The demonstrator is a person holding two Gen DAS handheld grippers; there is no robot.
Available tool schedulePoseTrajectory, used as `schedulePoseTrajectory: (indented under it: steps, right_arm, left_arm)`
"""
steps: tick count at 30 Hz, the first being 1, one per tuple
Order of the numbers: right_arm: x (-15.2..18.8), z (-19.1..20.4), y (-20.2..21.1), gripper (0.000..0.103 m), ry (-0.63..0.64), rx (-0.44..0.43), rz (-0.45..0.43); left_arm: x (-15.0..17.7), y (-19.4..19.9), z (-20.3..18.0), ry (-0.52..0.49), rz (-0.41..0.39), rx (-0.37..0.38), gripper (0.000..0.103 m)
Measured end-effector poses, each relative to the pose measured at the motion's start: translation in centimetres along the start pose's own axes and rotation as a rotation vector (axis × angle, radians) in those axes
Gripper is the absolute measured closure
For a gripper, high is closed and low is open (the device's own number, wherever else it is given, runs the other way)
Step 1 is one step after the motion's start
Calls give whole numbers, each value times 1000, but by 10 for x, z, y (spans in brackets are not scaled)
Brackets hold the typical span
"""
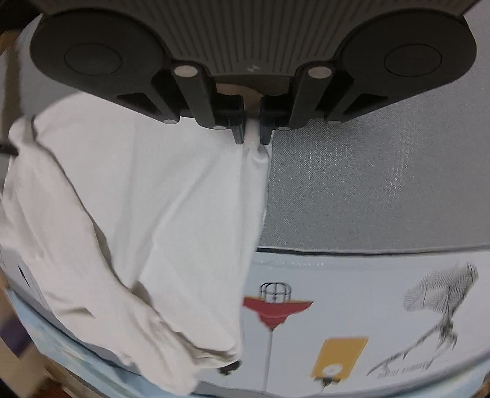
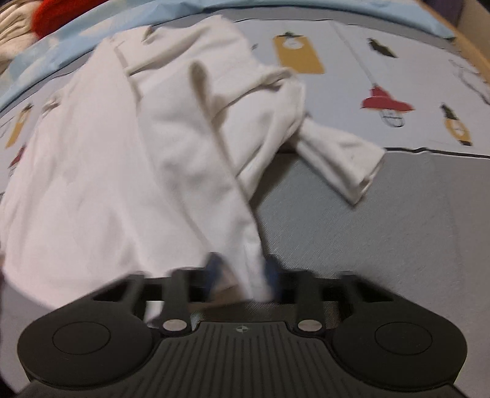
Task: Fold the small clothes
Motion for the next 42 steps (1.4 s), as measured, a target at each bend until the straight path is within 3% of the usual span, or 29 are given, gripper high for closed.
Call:
schedulePoseTrajectory:
  steps: [5, 8, 10, 15, 18, 20, 22, 24, 26, 28, 30, 35, 37, 38, 39, 42]
  right_arm:
    - [-6, -24, 50, 98, -126, -24, -111]
    - [1, -39, 83, 99, -134, -44, -154]
    - [18, -45, 91, 99, -86, -19, -101]
    - [73, -56, 93, 99, 81, 61, 135]
    - [95, -58, 97, 98, 140, 62, 208]
    - [98, -58, 107, 96, 202, 104, 167]
    - [87, -58, 127, 90, 219, 107, 38]
    - [76, -56, 147, 90, 180, 35, -100]
    - [72, -46, 158, 90, 181, -46, -173]
    - [72, -34, 153, 82, 203, -126, -163]
    - [78, -24, 140, 58, 246, -179, -100]
    - [94, -7, 103, 54, 392, -139, 46]
    - [99, -5, 87, 56, 425, -117, 88]
    - [98, -2, 79, 67, 448, -121, 100]
    - [99, 0, 78, 98, 485, -134, 104]
    - [94, 6, 81, 103, 513, -182, 97]
  left_arm:
    - [16, 44, 2, -19, -39, 85, 96]
    - [38, 69, -7, -126, -30, 122, 96]
    - [62, 76, -16, -233, 11, 118, 97]
    - [116, 91, -30, -438, 135, 188, 96]
    - [125, 97, -34, -505, 141, 177, 94]
    - [116, 105, -34, -487, 88, 190, 83]
    - [105, 115, -34, -440, 16, 199, 80]
    - [90, 121, -37, -383, -34, 214, 80]
    - [82, 125, -46, -357, -68, 224, 80]
    - [73, 126, -60, -354, -90, 231, 80]
    - [66, 124, -77, -358, -104, 243, 80]
    - [54, 118, -113, -381, -121, 287, 80]
    - [52, 115, -124, -382, -130, 311, 80]
    - [50, 113, -129, -381, -135, 320, 80]
    - [47, 110, -135, -381, -138, 327, 80]
    - [39, 104, -155, -391, -163, 338, 80]
Point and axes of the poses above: each gripper's, at about its wrist camera, not at the fingertips, and y roughly against the way its jaws point, z to its left, x to its underside, the point moved 2 cm from there along -y, roughly the way its jaws point, and after that the axes turned 10 degrees about -z, right-handed, at the moved point
